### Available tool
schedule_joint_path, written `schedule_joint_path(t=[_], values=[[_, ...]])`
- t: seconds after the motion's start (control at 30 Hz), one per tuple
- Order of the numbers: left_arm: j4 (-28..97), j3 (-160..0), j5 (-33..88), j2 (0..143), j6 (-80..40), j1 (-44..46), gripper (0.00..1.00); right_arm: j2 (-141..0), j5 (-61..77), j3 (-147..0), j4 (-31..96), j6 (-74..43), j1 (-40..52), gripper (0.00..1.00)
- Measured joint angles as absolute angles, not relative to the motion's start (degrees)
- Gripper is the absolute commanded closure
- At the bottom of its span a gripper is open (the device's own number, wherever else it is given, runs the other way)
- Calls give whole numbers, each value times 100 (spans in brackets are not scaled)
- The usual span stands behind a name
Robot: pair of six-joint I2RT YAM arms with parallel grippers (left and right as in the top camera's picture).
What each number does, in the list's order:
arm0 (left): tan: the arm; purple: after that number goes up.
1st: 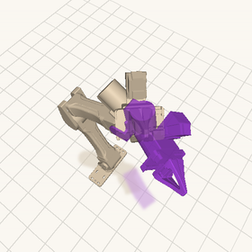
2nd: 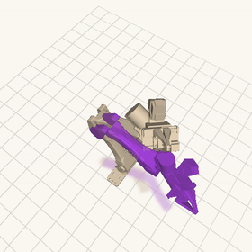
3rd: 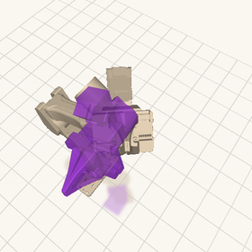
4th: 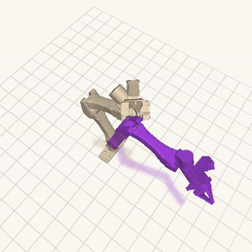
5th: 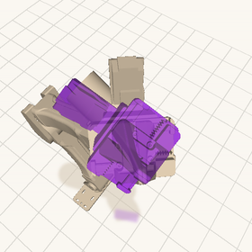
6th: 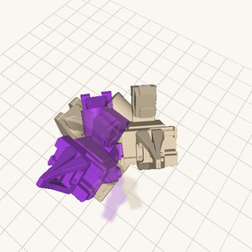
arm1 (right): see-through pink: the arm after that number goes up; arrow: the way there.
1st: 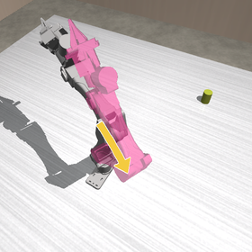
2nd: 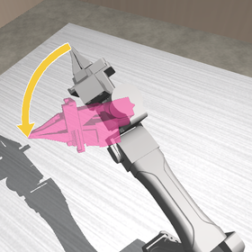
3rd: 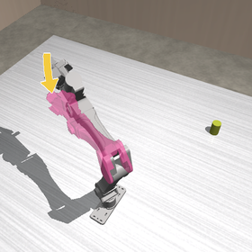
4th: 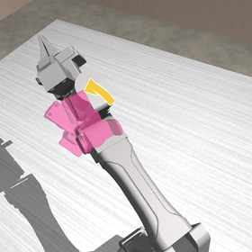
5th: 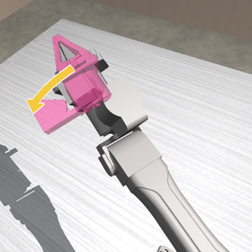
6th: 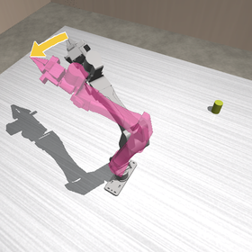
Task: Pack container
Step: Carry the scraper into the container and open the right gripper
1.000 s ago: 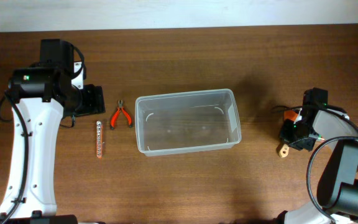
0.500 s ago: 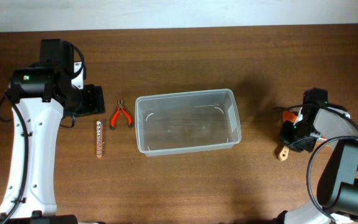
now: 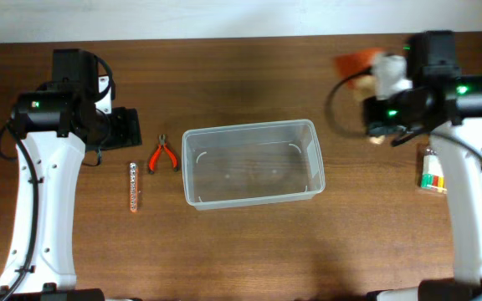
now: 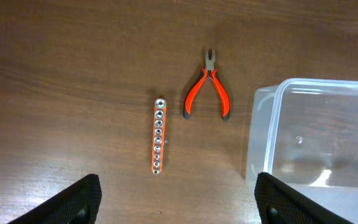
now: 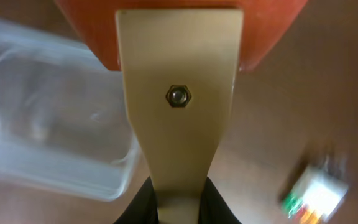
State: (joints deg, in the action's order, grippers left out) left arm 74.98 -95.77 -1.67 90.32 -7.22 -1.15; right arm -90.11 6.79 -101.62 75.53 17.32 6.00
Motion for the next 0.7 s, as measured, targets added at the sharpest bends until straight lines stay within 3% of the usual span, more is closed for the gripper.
schedule_joint_path(t=[0.33,0.7], values=[[7387,-9577,-167,9032,-722,-115,19,-9448,814,-10175,7782,4311,2705,96],[7384,-9577,-167,9032,-722,-115,19,-11266,827,-9996,7559,5323,2939,96]])
